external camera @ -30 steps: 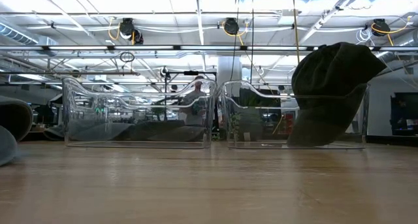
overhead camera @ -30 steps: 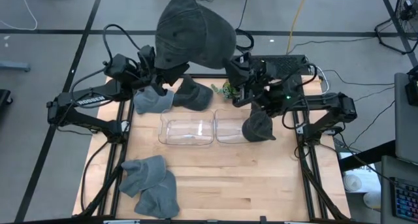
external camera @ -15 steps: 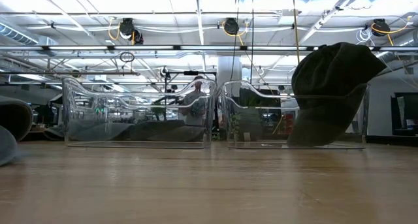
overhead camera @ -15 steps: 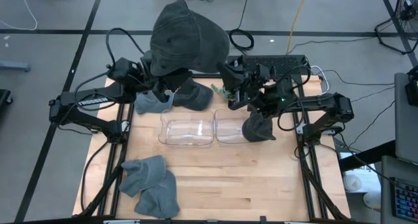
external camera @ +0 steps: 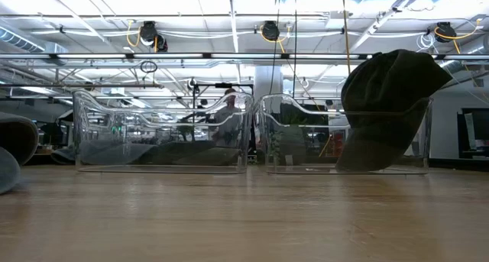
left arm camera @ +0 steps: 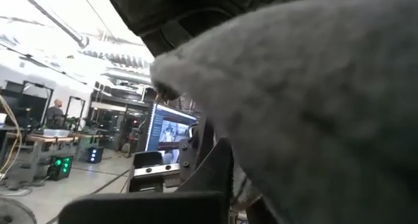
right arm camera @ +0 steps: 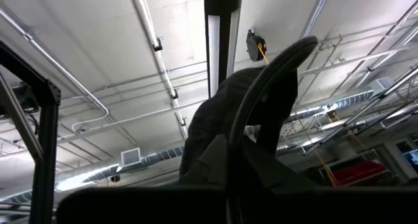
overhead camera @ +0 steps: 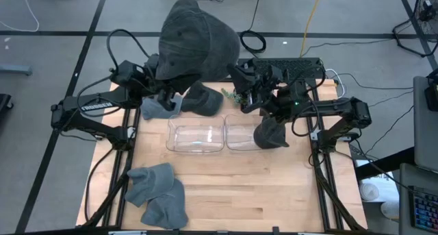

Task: Pick & Place hat
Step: Put the right black cap into the right transparent bin

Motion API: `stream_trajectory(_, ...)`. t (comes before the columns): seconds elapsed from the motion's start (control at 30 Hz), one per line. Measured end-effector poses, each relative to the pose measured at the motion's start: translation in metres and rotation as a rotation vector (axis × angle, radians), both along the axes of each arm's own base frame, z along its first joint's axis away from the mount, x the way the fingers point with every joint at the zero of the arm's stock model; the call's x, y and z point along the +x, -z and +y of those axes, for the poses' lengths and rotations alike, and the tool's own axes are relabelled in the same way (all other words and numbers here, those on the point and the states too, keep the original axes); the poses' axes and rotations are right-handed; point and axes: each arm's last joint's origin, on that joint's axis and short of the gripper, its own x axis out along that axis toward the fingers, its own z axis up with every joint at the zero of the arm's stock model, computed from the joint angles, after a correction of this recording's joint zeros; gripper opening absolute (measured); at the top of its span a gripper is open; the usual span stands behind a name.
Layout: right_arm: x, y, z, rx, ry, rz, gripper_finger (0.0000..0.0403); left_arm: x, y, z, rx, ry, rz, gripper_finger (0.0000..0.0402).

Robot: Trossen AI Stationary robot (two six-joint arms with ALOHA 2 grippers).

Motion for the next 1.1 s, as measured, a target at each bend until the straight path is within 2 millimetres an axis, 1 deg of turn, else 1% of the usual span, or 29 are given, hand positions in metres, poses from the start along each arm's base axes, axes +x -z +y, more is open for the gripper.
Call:
stream_trajectory(0.13, 0.002, 0.002, 0.001, 0.015, -0.062, 0.027, 0.0031, -0.002, -0.001, 0.000, 0.002, 0.064, 0.006, 0.0009)
stream_trajectory(0.23, 0.002, 0.001, 0.005, -0.059, -0.169, 0.046, 0.0061, -0.006, -0.003, -0.002, 0.016, 0.136, 0.016, 0.0009)
stream_trajectory(0.37, 0.003, 0.005, 0.008, -0.113, -0.269, 0.169, 0.0092, -0.011, -0.004, 0.000, 0.005, 0.204, 0.032, 0.0009)
stream_trajectory(0.47, -0.002, 0.003, 0.008, -0.107, -0.271, 0.254, 0.0104, -0.017, -0.007, 0.001, 0.002, 0.223, 0.025, 0.0009)
stream_trajectory(0.57, -0.011, -0.002, 0.008, -0.097, -0.273, 0.309, 0.0110, -0.021, -0.008, 0.003, 0.007, 0.256, 0.038, 0.0009)
stream_trajectory(0.7, -0.016, -0.001, 0.008, -0.083, -0.279, 0.402, 0.0110, -0.025, -0.007, 0.006, -0.008, 0.284, 0.081, 0.0009)
stream_trajectory(0.9, -0.033, -0.005, 0.005, -0.061, -0.271, 0.507, 0.0105, -0.030, -0.001, 0.009, -0.056, 0.361, 0.212, 0.0009)
stream_trajectory(0.97, -0.036, -0.003, 0.002, -0.048, -0.256, 0.547, 0.0105, -0.029, 0.002, 0.009, -0.069, 0.371, 0.249, 0.0009)
stream_trajectory(1.1, -0.048, -0.004, -0.005, 0.008, -0.187, 0.620, 0.0110, -0.030, 0.005, 0.009, -0.060, 0.419, 0.291, 0.0009)
